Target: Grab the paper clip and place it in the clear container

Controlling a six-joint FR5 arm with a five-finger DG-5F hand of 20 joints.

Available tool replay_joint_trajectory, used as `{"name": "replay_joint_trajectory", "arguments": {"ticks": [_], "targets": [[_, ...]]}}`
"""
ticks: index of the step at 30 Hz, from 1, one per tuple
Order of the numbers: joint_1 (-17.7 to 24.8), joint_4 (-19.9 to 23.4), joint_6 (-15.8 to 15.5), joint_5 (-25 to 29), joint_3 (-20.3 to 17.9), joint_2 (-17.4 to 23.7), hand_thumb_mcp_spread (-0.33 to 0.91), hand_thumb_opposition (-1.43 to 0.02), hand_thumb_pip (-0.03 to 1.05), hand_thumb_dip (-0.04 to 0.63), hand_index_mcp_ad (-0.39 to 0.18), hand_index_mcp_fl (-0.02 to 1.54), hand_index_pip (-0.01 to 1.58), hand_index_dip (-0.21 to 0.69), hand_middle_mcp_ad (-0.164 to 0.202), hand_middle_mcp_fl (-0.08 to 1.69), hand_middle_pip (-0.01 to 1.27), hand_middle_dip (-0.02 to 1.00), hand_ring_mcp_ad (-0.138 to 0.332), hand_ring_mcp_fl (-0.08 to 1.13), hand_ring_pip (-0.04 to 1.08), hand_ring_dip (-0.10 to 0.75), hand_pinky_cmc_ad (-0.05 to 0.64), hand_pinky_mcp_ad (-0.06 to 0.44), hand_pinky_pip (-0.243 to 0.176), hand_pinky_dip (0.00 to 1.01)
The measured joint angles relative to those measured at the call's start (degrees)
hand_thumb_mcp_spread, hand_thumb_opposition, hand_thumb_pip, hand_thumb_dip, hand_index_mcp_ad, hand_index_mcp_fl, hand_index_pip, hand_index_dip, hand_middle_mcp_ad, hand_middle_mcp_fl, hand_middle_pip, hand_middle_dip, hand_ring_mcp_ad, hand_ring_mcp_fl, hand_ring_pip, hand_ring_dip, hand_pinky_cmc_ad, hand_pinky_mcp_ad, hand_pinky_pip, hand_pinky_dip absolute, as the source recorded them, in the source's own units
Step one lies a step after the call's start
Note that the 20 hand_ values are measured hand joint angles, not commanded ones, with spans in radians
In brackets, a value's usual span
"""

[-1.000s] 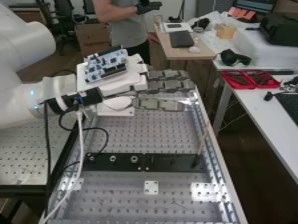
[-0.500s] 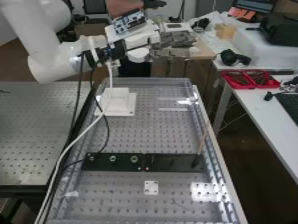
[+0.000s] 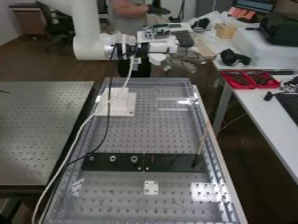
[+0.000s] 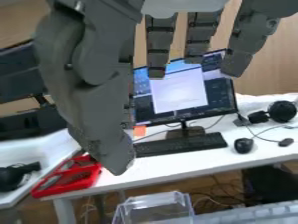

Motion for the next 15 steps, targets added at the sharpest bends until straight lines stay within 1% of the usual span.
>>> {"name": "replay_joint_trajectory", "arguments": {"ticks": [3, 6, 9, 15], "targets": [[0.6, -0.5, 0.3, 2.0, 1.4, -2.1, 0.48, -1.08, 0.56, 0.305, -0.168, 0.82, 1.17, 0.110, 0.021, 0.16, 0.14, 0.19, 0.129, 0.01, 0.09, 0.119, 0.328, 0.295, -0.047, 0.38], [0.7, -1.3, 1.1, 3.1, 2.7, -4.1, 0.48, -1.08, 0.56, 0.307, -0.152, 0.83, 1.17, 0.110, 0.021, 0.16, 0.14, 0.19, 0.129, 0.01, 0.10, 0.119, 0.328, 0.295, -0.045, 0.40], [0.7, -1.9, 1.7, 3.8, 3.4, -5.6, 0.47, -1.08, 0.56, 0.316, -0.152, 0.83, 1.17, 0.110, 0.021, 0.16, 0.14, 0.19, 0.129, 0.02, 0.10, 0.119, 0.328, 0.291, -0.061, 0.43], [0.4, -3.4, 2.3, 5.0, 5.1, -7.9, 0.47, -1.08, 0.56, 0.314, -0.152, 0.83, 1.17, 0.110, 0.021, 0.16, 0.14, 0.19, 0.129, 0.01, 0.11, 0.119, 0.328, 0.295, -0.061, 0.47]]}}
